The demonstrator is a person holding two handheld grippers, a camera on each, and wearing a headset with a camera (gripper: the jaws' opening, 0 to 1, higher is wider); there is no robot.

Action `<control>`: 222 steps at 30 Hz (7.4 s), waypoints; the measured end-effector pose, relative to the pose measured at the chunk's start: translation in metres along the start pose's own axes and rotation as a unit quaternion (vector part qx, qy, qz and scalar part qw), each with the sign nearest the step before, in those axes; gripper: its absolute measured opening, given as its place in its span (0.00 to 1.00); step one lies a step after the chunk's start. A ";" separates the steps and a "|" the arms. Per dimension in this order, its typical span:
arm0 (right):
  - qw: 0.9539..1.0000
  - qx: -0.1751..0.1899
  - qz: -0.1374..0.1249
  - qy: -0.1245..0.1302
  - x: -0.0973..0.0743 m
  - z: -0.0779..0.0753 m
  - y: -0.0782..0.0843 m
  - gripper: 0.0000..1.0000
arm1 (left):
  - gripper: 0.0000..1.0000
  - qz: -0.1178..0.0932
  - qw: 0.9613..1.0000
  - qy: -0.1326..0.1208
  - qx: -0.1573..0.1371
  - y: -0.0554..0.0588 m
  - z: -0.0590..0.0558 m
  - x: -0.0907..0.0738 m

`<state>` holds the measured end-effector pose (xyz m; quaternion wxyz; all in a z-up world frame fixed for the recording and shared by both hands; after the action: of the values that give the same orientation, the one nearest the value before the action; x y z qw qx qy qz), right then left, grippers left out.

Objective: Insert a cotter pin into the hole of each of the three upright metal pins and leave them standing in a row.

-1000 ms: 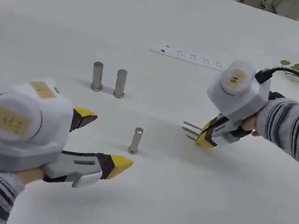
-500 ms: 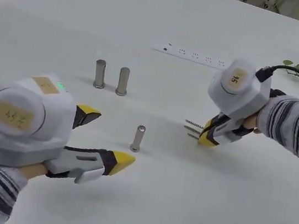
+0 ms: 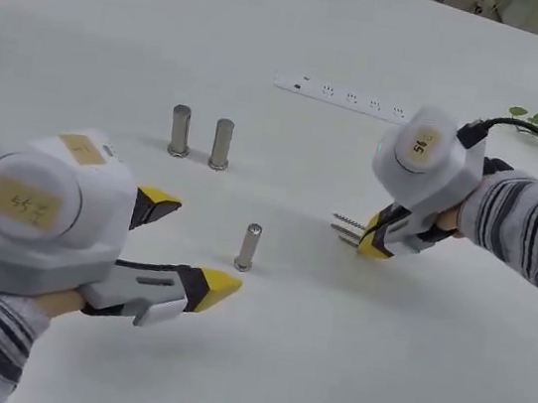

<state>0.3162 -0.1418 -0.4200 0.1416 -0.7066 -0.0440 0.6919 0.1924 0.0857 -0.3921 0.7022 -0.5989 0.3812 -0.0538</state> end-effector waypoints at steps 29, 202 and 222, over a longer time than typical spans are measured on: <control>0.972 -0.198 -0.105 0.067 -0.041 0.079 -0.039 0.00 | 0.40 0.017 0.998 0.049 -0.045 -0.006 -0.032 0.001; 0.977 -0.076 -0.167 0.110 -0.010 0.088 -0.085 0.00 | 0.05 -0.006 0.996 -0.079 -0.034 0.018 -0.025 0.072; 0.975 -0.028 -0.203 0.083 -0.018 0.086 -0.085 0.00 | 0.05 -0.008 0.994 -0.095 -0.049 0.018 -0.026 0.073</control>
<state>0.2416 -0.0536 -0.3802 0.2624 -0.7417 -0.1944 0.5860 0.2213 0.0306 -0.4417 0.7047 -0.6378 0.3102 0.0168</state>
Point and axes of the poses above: the centre of the closed fingertips' face, and the gripper's own axes: x roughly forward along the fingers, z roughly to its left, y roughly out of its underside, the point moved 8 cm from there along -x, roughly backward along the fingers, and after that the axes turned 6 degrees about -y, right-handed, at the moved point
